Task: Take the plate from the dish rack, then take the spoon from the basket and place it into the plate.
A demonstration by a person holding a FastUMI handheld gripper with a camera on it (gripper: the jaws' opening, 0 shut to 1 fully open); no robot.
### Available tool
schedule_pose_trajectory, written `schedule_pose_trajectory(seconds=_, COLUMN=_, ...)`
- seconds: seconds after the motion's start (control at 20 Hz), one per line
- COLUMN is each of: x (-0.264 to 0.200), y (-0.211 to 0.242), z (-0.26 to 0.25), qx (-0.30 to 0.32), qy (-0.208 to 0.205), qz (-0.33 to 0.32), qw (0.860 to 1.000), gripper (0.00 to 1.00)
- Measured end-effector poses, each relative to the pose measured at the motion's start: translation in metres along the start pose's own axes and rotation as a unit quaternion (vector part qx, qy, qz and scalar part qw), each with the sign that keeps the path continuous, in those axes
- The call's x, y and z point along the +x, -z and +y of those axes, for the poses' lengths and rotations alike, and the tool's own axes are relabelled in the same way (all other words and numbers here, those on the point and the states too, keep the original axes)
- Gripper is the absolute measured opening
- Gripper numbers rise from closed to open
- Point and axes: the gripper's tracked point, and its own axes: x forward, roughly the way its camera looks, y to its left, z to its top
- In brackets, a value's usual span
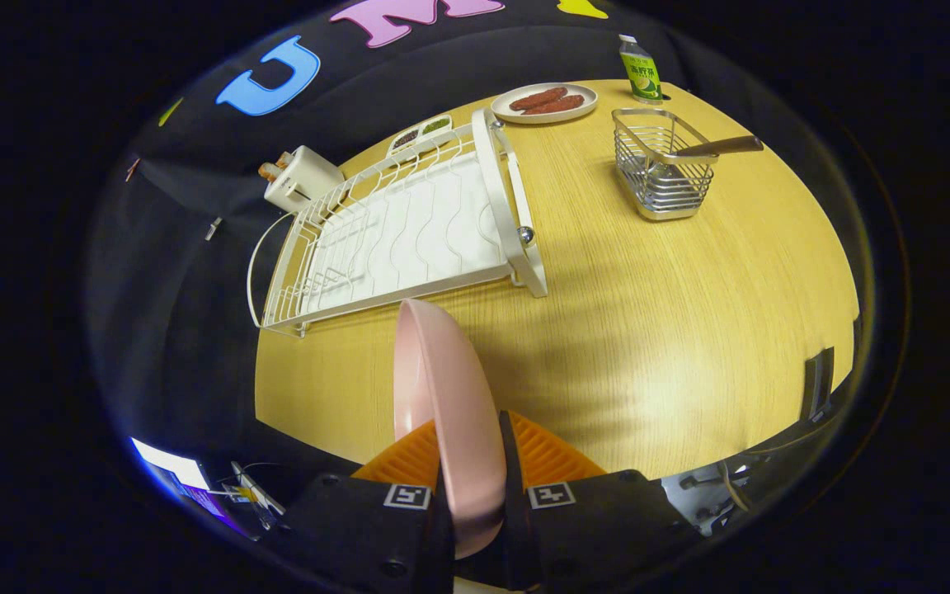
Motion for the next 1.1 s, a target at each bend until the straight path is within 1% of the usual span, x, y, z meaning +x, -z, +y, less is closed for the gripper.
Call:
schedule_pose_trajectory(seconds=0.1, x=0.011, y=0.003, z=0.000, qx=0.016, qy=-0.006, qz=0.007, qw=1.000, gripper=0.28)
schedule_pose_trajectory(seconds=0.25, x=0.026, y=0.007, z=0.008, qx=0.056, qy=-0.032, qz=0.018, qw=0.998, gripper=0.28)
schedule_pose_trajectory(seconds=0.4, x=0.032, y=0.004, z=0.009, qx=0.078, qy=-0.036, qz=0.017, qw=0.996, gripper=0.29)
schedule_pose_trajectory(seconds=0.55, x=0.036, y=0.001, z=-0.008, qx=0.052, qy=0.008, qz=0.010, qw=0.999, gripper=0.39)
schedule_pose_trajectory(seconds=0.6, x=0.037, y=0.000, z=-0.012, qx=0.044, qy=0.018, qz=0.008, qw=0.999, gripper=0.47)
schedule_pose_trajectory(seconds=0.75, x=0.035, y=-0.003, z=-0.026, qx=0.018, qy=0.055, qz=0.002, qw=0.998, gripper=0.55)
schedule_pose_trajectory(seconds=0.85, x=0.033, y=-0.009, z=-0.031, qx=0.011, qy=0.063, qz=-0.007, qw=0.998, gripper=0.62)
schedule_pose_trajectory(seconds=1.0, x=0.024, y=-0.019, z=-0.037, qx=-0.004, qy=0.071, qz=-0.021, qw=0.997, gripper=0.86)
schedule_pose_trajectory(seconds=1.05, x=0.019, y=-0.022, z=-0.038, qx=-0.014, qy=0.074, qz=-0.026, qw=0.997, gripper=0.86)
schedule_pose_trajectory(seconds=1.1, x=0.013, y=-0.026, z=-0.038, qx=-0.024, qy=0.072, qz=-0.033, qw=0.997, gripper=0.89)
